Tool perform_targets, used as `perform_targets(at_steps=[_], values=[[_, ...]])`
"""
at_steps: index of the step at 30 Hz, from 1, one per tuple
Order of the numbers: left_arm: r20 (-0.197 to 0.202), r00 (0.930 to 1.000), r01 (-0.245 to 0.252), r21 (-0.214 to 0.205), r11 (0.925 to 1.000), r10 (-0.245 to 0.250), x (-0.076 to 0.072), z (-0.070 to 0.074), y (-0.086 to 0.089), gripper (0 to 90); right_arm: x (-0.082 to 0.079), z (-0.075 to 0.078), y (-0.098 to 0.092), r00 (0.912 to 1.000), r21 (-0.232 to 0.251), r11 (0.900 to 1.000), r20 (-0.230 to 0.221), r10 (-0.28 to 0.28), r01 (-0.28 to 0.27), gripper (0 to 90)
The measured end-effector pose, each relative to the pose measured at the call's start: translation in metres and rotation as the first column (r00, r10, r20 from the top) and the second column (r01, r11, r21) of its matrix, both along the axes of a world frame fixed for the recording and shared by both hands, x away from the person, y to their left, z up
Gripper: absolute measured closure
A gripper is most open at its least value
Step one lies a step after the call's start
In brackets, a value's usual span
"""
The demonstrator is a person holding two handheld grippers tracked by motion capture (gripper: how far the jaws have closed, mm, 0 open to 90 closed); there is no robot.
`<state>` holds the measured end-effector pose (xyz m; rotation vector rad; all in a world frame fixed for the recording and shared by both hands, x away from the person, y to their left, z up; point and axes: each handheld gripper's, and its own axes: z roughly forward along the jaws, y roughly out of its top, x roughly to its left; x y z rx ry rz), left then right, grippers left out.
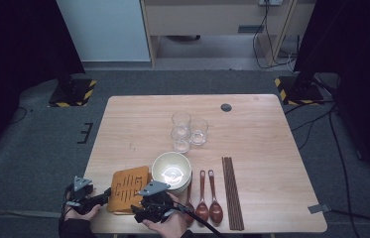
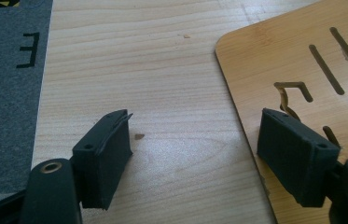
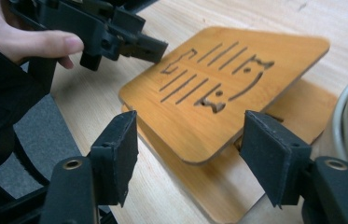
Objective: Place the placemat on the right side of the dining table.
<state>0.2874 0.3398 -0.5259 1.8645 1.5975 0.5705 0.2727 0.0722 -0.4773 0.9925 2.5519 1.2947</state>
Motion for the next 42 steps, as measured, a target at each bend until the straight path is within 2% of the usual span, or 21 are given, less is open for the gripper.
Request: perform_targets(at_steps=[8, 16, 22, 34, 42], values=[[0.001, 1.0000, -0.001, 0.000, 1.0000, 0.001, 0.000, 0.000, 0.000, 24.3, -0.003, -0.012, 0.002, 0.9987, -0.003, 0.9997, -0.045, -0.025, 0.025, 36.5], [0.001, 1.0000, 0.000, 0.001, 1.0000, 0.000, 0.000, 0.000, 0.000, 24.3, -0.008, -0.022, 0.003, 0.9958, 0.009, 0.9966, -0.043, -0.081, 0.082, 36.6], [0.003, 1.0000, -0.002, -0.001, 1.0000, 0.002, 0.000, 0.000, 0.000, 24.3, -0.007, -0.025, 0.004, 0.9929, 0.022, 0.9930, -0.029, -0.115, 0.116, 38.1], [0.002, 1.0000, 0.001, 0.001, 1.0000, -0.001, 0.000, 0.000, 0.000, 24.3, -0.001, -0.031, 0.011, 0.9889, 0.032, 0.9893, -0.049, -0.140, 0.142, 43.2], [0.006, 1.0000, -0.002, -0.001, 1.0000, 0.002, 0.000, -0.001, 0.000, 24.4, 0.001, -0.033, 0.012, 0.9857, 0.049, 0.9861, -0.065, -0.155, 0.159, 43.0]])
